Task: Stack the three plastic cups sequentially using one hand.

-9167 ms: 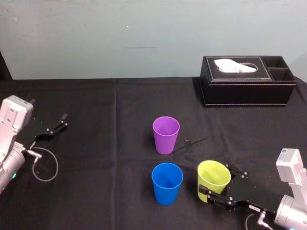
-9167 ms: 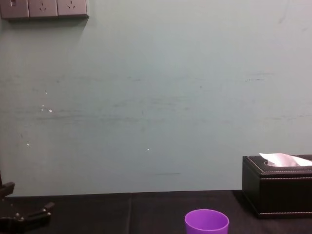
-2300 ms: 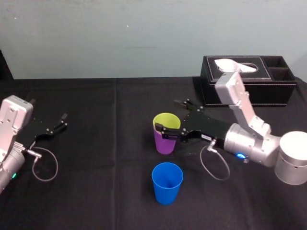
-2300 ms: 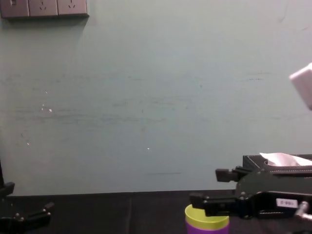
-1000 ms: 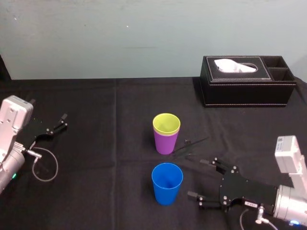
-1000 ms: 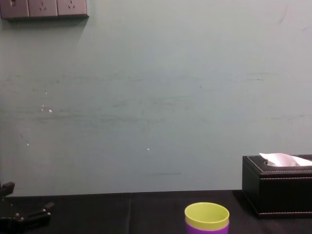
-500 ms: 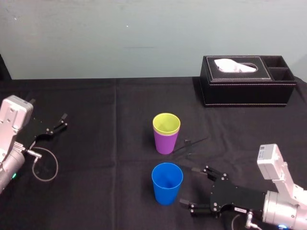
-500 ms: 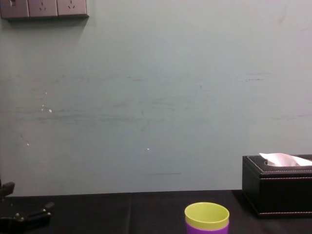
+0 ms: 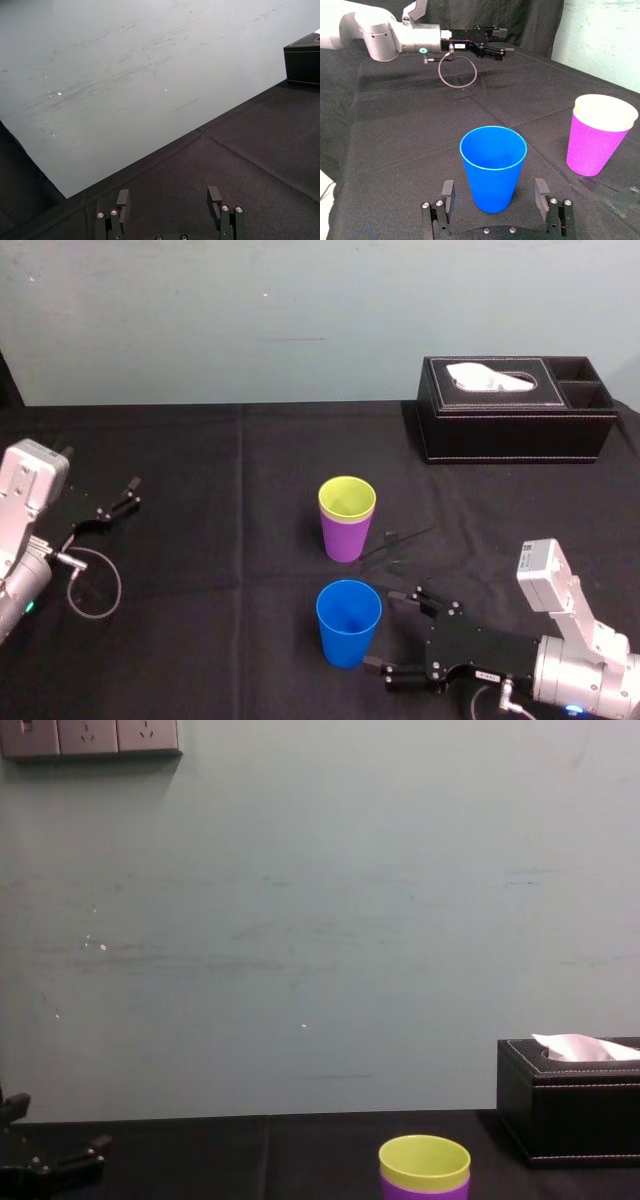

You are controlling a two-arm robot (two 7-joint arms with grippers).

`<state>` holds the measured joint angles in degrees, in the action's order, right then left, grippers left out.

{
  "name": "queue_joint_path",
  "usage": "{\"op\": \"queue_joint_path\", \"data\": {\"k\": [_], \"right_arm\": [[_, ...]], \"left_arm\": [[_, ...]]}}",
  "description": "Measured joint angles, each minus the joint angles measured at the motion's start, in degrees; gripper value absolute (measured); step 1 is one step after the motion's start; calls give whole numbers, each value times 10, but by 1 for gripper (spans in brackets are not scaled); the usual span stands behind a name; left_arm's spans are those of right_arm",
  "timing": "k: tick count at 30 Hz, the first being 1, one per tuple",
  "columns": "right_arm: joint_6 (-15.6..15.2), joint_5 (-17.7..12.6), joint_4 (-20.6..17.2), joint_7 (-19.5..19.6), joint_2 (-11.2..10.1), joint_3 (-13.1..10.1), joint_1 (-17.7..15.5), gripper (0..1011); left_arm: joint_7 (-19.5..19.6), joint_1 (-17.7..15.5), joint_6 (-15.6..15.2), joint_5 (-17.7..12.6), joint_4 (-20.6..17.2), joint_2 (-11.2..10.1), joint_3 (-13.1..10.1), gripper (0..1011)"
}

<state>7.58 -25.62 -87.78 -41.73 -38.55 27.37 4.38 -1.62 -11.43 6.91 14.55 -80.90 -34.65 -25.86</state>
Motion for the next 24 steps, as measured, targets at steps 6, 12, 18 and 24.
{"op": "queue_joint_path", "data": {"k": [6,12,18,24], "right_arm": [[-3,1,6,-1,5,5,8,1003],[-5,2,11,-2,10,11,16,1003],[-7,5,17,-3,17,18,24,1003],[-9,5,22,-4,23,23,31,1003]], "left_arm": [[0,0,0,0,0,0,0,1010],[0,0,0,0,0,0,0,1010],[0,0,0,0,0,0,0,1010],[0,0,0,0,0,0,0,1010]]}}
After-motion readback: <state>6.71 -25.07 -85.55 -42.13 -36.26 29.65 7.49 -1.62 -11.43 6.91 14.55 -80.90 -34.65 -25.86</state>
